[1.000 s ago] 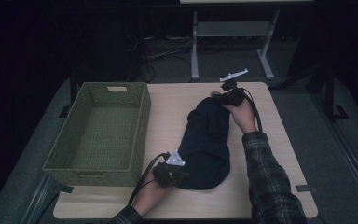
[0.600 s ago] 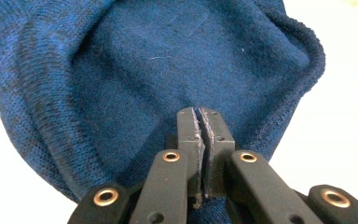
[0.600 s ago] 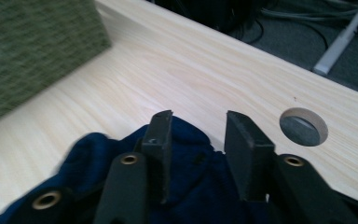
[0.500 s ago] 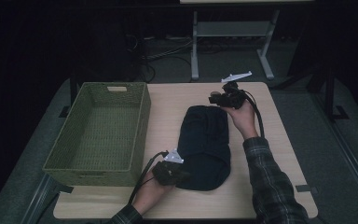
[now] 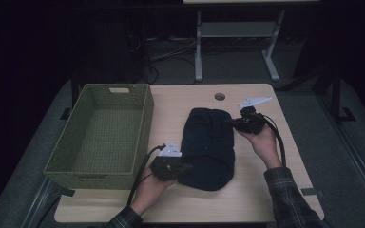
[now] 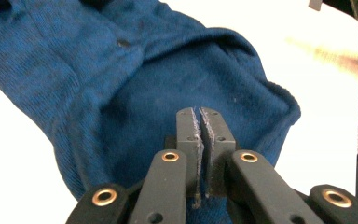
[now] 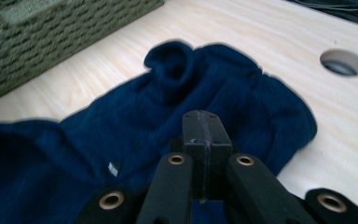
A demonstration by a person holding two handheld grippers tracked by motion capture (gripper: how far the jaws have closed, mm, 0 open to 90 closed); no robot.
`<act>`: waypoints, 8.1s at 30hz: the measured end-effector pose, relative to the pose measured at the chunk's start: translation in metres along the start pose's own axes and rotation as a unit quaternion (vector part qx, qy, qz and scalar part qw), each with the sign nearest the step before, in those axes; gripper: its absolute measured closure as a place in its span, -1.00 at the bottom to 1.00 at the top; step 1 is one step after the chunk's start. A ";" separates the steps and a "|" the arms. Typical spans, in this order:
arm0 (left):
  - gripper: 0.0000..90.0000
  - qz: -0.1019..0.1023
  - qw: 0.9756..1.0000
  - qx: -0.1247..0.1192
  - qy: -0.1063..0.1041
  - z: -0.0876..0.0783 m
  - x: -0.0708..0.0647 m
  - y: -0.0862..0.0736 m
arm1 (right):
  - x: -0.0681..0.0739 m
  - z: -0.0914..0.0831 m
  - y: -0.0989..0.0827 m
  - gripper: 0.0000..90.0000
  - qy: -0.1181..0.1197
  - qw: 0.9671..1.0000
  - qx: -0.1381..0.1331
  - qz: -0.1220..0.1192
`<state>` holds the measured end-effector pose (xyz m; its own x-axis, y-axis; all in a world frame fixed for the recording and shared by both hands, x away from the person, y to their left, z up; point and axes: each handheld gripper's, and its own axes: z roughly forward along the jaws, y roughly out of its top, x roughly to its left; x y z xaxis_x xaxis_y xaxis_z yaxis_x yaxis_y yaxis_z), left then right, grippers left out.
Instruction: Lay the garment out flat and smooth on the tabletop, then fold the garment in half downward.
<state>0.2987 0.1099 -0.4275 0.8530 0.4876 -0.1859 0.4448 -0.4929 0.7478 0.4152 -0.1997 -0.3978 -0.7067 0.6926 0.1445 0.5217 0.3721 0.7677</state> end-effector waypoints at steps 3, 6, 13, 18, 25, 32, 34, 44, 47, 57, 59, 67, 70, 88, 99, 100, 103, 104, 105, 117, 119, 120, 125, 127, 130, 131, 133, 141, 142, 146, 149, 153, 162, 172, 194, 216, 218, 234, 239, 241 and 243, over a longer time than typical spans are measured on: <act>0.71 -0.003 1.000 -0.007 0.010 -0.001 0.001 0.003 | 0.005 -0.006 -0.011 1.00 0.008 1.000 0.000 0.005; 0.87 -0.004 1.000 -0.013 0.016 -0.002 0.004 0.006 | 0.011 -0.012 -0.022 1.00 0.012 1.000 -0.004 -0.001; 1.00 0.000 0.998 -0.007 0.059 0.006 0.014 0.019 | 0.030 -0.021 -0.048 1.00 0.014 1.000 0.000 -0.006; 1.00 -0.002 0.995 0.002 0.095 0.015 0.027 0.026 | 0.040 -0.025 -0.069 1.00 0.015 1.000 0.014 0.000; 1.00 -0.022 0.993 0.037 0.111 0.031 0.045 0.017 | 0.051 -0.013 -0.094 1.00 0.026 0.998 0.057 0.011; 1.00 -0.023 0.994 0.058 0.095 0.041 0.046 0.008 | 0.049 -0.006 -0.098 1.00 0.017 0.997 0.080 0.011; 1.00 -0.023 0.994 0.059 0.089 0.041 0.045 0.008 | 0.047 -0.006 -0.100 1.00 -0.008 0.995 0.096 -0.006; 1.00 -0.013 0.996 0.063 0.059 0.046 0.029 0.002 | 0.047 -0.013 -0.107 1.00 -0.010 0.996 0.091 0.004; 1.00 -0.015 0.997 0.064 0.045 0.044 0.026 0.000 | 0.048 -0.019 -0.111 1.00 -0.008 0.996 0.092 0.008; 1.00 -0.011 0.998 0.067 0.006 0.041 0.007 -0.009 | 0.054 -0.031 -0.122 1.00 -0.009 0.996 0.092 0.006; 1.00 -0.012 0.998 0.068 -0.001 0.041 0.004 -0.010 | 0.056 -0.034 -0.124 1.00 -0.010 0.996 0.094 0.005; 1.00 -0.002 0.997 0.072 -0.019 0.038 -0.010 -0.015 | 0.066 -0.045 -0.135 1.00 -0.011 0.995 0.097 -0.002; 0.99 -0.006 0.997 0.069 -0.025 0.037 -0.008 -0.015 | 0.068 -0.047 -0.136 1.00 -0.011 0.995 0.094 -0.007; 0.54 -0.017 0.998 0.032 0.041 0.023 0.014 0.003 | 0.053 -0.053 -0.125 0.48 -0.012 1.000 0.027 0.010; 0.28 -0.024 0.997 0.015 0.074 0.015 0.039 0.024 | 0.041 -0.046 -0.105 0.19 -0.010 1.000 0.016 0.016; 0.27 -0.025 0.997 0.014 0.075 0.014 0.041 0.026 | 0.040 -0.045 -0.103 0.17 -0.009 1.000 0.018 0.014; 0.22 -0.030 0.996 0.007 0.082 0.012 0.049 0.033 | 0.038 -0.041 -0.097 0.12 -0.012 1.000 0.019 0.006; 0.21 -0.029 0.996 0.003 0.087 0.012 0.050 0.036 | 0.038 -0.040 -0.095 0.12 -0.013 1.000 0.017 0.006; 0.20 -0.029 0.996 -0.001 0.090 0.011 0.053 0.038 | 0.037 -0.038 -0.094 0.12 -0.012 1.000 0.015 0.005; 0.16 -0.040 0.993 -0.022 0.113 0.020 0.079 0.064 | 0.031 -0.030 -0.075 0.04 -0.007 1.000 0.014 0.000; 0.16 -0.047 0.991 -0.026 0.123 0.025 0.089 0.070 | 0.030 -0.029 -0.073 0.03 -0.008 1.000 0.014 -0.001; 0.16 -0.049 0.990 -0.026 0.128 0.027 0.093 0.071 | 0.029 -0.029 -0.072 0.02 -0.007 1.000 0.012 -0.002; 0.16 -0.066 0.987 -0.034 0.145 0.037 0.113 0.077 | 0.028 -0.028 -0.072 0.01 -0.006 1.000 0.012 -0.001; 0.16 -0.074 0.986 -0.034 0.147 0.044 0.119 0.079 | 0.028 -0.028 -0.072 0.01 -0.005 1.000 0.011 -0.001; 0.15 -0.072 0.986 -0.021 0.149 0.055 0.127 0.080 | 0.028 -0.029 -0.072 0.00 -0.004 1.000 0.010 0.003; 0.15 -0.075 0.986 -0.017 0.150 0.058 0.129 0.080 | 0.028 -0.030 -0.072 0.00 -0.004 1.000 0.010 0.002; 0.14 -0.073 0.986 -0.007 0.149 0.064 0.132 0.078 | 0.027 -0.030 -0.072 0.00 -0.003 1.000 0.009 0.004; 0.15 -0.080 0.985 0.025 0.151 0.084 0.142 0.065 | 0.026 -0.032 -0.072 0.00 -0.005 1.000 0.005 0.003; 0.16 -0.084 0.985 0.025 0.149 0.084 0.143 0.064 | 0.026 -0.032 -0.072 0.00 -0.005 1.000 0.004 0.003; 0.24 -0.085 0.985 0.030 0.145 0.088 0.144 0.061 | 0.024 -0.030 -0.070 0.01 0.000 1.000 -0.002 0.009; 0.41 -0.082 0.987 0.031 0.133 0.090 0.144 0.060 | 0.021 -0.026 -0.061 0.00 -0.004 1.000 0.004 0.008; 0.57 -0.074 0.989 0.028 0.123 0.091 0.145 0.059 | 0.012 -0.019 -0.050 0.01 -0.010 1.000 0.002 0.011; 0.76 -0.073 0.990 0.028 0.115 0.091 0.144 0.059 | -0.011 -0.006 -0.025 0.06 -0.029 0.999 -0.013 0.026; 0.76 -0.078 0.991 0.024 0.110 0.091 0.145 0.059 | -0.038 0.023 -0.004 0.15 -0.062 0.997 -0.007 0.042; 0.75 -0.074 0.991 0.028 0.112 0.091 0.145 0.059 | -0.053 0.070 -0.022 0.27 -0.049 0.994 0.085 0.047; 0.80 -0.068 0.988 0.020 0.134 0.090 0.143 0.072 | -0.049 0.057 -0.011 0.78 -0.048 0.995 0.073 0.037; 0.80 -0.069 0.988 0.013 0.136 0.089 0.142 0.073 | -0.049 0.053 -0.009 0.77 -0.048 0.996 0.068 0.037; 0.81 -0.036 0.986 -0.038 0.161 0.060 0.129 0.108 | -0.044 0.024 0.012 0.77 -0.067 0.997 0.011 0.039; 0.81 -0.031 0.984 -0.061 0.165 0.047 0.127 0.119 | -0.041 0.013 0.025 0.77 -0.073 0.997 -0.006 0.027; 0.81 -0.026 0.983 -0.066 0.170 0.042 0.125 0.124 | -0.040 0.009 0.030 0.77 -0.074 0.997 -0.013 0.025; 0.81 -0.021 0.982 -0.075 0.174 0.036 0.123 0.129 | -0.038 0.004 0.035 0.77 -0.078 0.996 -0.023 0.021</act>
<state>0.4709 0.0801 -0.3768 0.6776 0.7354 -0.0090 0.4107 -0.3682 0.8341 0.4626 -0.2102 -0.3789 -0.6003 0.7957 0.0805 0.5242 0.3156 0.7910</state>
